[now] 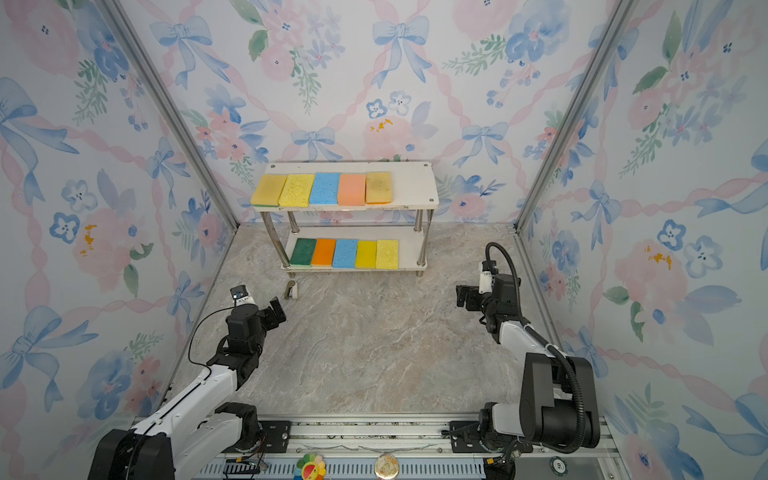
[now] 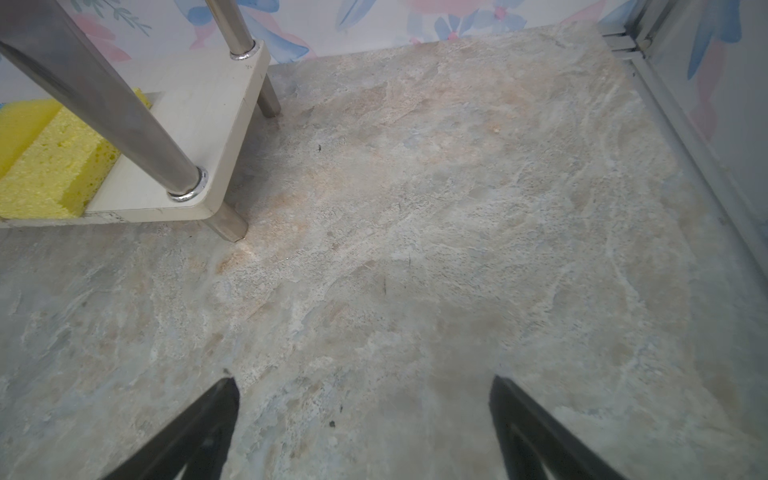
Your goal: Place and organize the cleaning sponges onto the shelf
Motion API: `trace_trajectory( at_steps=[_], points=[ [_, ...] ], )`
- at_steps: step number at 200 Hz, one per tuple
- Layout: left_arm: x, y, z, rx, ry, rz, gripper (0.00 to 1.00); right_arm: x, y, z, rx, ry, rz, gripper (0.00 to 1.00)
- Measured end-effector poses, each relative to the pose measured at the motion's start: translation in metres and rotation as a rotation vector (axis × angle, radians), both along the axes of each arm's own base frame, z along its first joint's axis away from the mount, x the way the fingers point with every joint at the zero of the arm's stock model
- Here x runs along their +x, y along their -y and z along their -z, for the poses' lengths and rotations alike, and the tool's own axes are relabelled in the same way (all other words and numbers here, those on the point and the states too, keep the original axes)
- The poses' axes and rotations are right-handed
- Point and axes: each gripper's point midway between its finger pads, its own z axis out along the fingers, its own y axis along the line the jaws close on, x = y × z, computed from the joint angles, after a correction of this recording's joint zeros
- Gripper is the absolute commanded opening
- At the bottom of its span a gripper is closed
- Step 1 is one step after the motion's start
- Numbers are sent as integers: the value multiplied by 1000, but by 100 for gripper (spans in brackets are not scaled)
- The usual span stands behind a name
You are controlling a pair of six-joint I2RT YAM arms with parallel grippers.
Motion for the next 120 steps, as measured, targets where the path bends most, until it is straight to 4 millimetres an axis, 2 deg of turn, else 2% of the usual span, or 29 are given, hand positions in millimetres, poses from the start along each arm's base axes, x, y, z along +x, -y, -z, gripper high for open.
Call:
trace_trajectory(
  at_steps=[28, 71, 94, 120],
  points=[
    [5, -4, -3, 47, 32, 5, 98, 8, 2, -5, 1, 72, 14, 97],
    [2, -8, 4, 84, 83, 10, 98, 8, 2, 2, 7, 114, 19, 97],
    [7, -4, 7, 89, 97, 34, 98, 8, 2, 6, 7, 115, 18, 97],
    [14, 1, 7, 87, 116, 63, 98, 11, 2, 1, 5, 140, 17, 97]
  ],
)
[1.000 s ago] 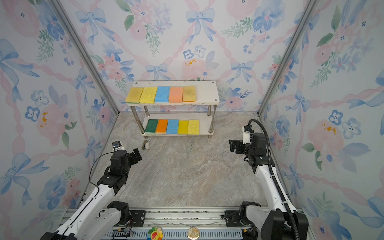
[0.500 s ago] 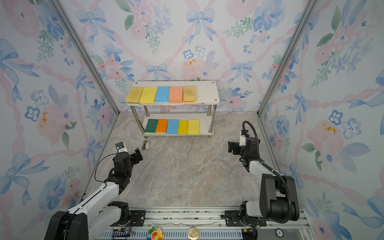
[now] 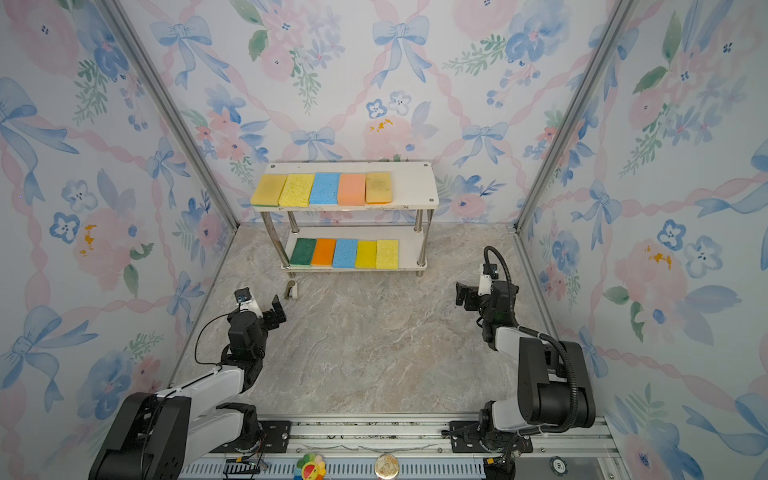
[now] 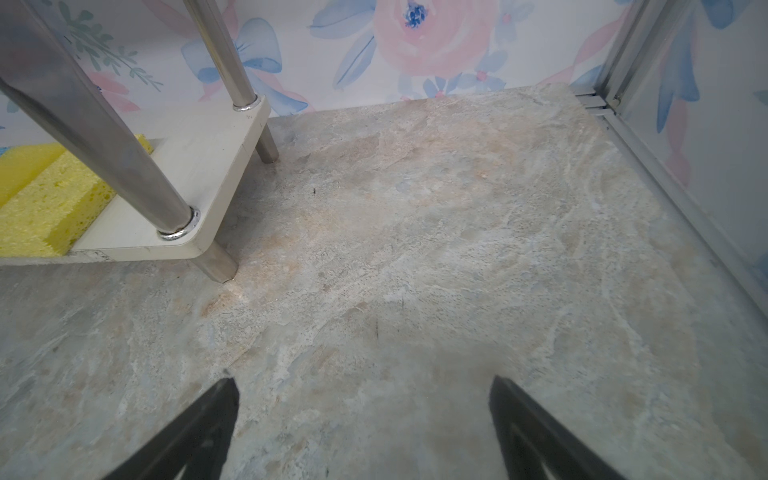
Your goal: Place and organize the cleaning sponges onto the shelf
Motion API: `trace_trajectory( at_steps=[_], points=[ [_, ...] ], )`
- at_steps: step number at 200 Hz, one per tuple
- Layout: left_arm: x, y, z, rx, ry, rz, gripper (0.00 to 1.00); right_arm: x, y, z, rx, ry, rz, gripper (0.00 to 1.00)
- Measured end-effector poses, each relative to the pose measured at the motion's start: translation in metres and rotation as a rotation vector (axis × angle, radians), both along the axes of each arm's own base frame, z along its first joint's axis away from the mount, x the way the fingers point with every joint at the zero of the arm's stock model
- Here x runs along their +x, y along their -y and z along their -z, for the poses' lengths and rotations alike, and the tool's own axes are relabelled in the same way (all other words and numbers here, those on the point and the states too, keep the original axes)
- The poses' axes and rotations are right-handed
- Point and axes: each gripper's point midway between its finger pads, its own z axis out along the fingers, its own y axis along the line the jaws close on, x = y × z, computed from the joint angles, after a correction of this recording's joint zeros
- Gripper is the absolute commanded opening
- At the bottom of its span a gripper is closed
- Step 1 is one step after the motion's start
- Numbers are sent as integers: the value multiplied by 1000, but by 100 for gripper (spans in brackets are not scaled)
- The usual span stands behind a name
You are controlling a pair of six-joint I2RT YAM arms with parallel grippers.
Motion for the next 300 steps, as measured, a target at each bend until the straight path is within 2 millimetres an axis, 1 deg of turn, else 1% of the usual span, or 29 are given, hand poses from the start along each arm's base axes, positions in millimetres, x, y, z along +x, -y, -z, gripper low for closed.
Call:
trace_trajectory(
  at_steps=[53, 89, 102, 116, 123, 136, 151, 166, 174, 211, 244, 300],
  points=[
    [11, 11, 6, 10, 10, 64, 98, 2, -1, 3, 2, 15, -7, 97],
    [25, 22, 1, 27, 37, 128, 98, 3, -6, -1, 2, 38, -30, 97],
    [29, 27, -3, 42, 59, 161, 98, 1, -9, 0, -2, 48, -39, 97],
    [29, 32, -8, 57, 98, 194, 98, -4, -12, 4, -8, 56, -51, 97],
    [27, 34, -6, 65, 107, 209, 98, -8, -14, 7, -11, 57, -56, 97],
    [26, 38, 3, 72, 100, 231, 98, -14, -17, 11, -16, 65, -63, 97],
    [28, 38, 15, 75, 70, 232, 98, -18, -17, 17, -17, 82, -60, 97],
    [29, 36, 14, 77, 73, 221, 98, -19, -15, 27, -20, 60, -49, 97],
    [30, 35, 11, 78, 83, 216, 98, -18, -13, 30, -29, 50, -34, 97],
    [31, 34, 8, 80, 97, 206, 98, -6, -17, 18, -76, 76, 8, 97],
    [31, 33, 6, 80, 104, 204, 98, -6, -10, 20, -92, 64, 45, 97],
    [31, 33, 5, 81, 106, 204, 98, -7, -8, 23, -97, 50, 55, 97]
  ],
)
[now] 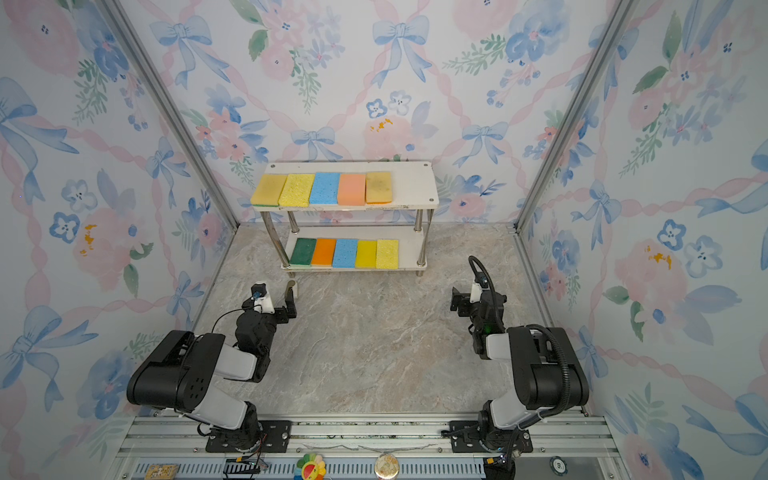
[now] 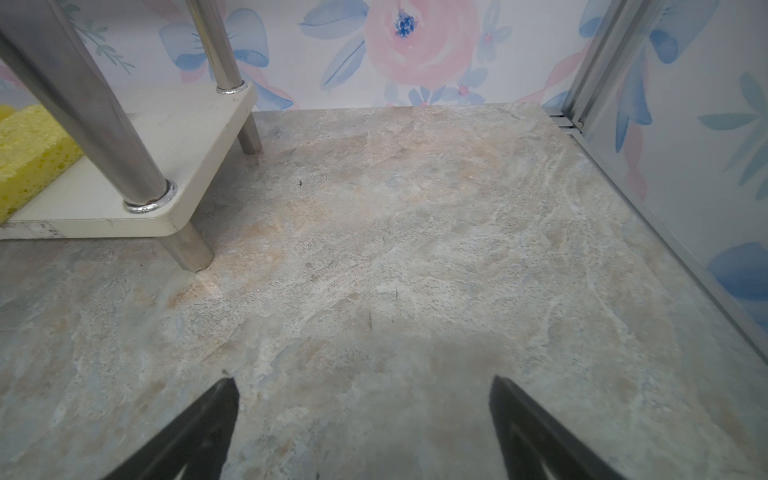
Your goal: Place and organize the cleaning sponges onto the shelf
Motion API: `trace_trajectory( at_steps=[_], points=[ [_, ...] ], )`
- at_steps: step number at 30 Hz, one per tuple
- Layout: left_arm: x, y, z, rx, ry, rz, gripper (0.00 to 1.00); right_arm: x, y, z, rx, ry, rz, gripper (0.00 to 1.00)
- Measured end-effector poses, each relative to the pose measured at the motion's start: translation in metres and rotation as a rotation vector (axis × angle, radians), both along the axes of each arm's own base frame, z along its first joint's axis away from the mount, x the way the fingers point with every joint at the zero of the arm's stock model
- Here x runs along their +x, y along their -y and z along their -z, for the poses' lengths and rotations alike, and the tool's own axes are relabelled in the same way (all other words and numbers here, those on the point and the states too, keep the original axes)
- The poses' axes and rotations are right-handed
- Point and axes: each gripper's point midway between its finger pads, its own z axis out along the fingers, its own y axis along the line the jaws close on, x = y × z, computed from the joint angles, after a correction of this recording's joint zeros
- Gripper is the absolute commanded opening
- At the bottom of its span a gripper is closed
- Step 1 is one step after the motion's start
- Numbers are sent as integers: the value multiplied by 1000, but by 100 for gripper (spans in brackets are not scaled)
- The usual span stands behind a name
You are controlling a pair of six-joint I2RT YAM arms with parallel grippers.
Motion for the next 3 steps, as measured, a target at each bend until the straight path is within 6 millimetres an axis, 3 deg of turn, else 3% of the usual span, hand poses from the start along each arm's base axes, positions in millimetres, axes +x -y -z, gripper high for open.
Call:
trace_trajectory(
  at_steps=[3],
  points=[
    [1, 0, -2, 0, 5, 0, 98, 0, 1, 0, -2, 0, 4, 97]
  ],
)
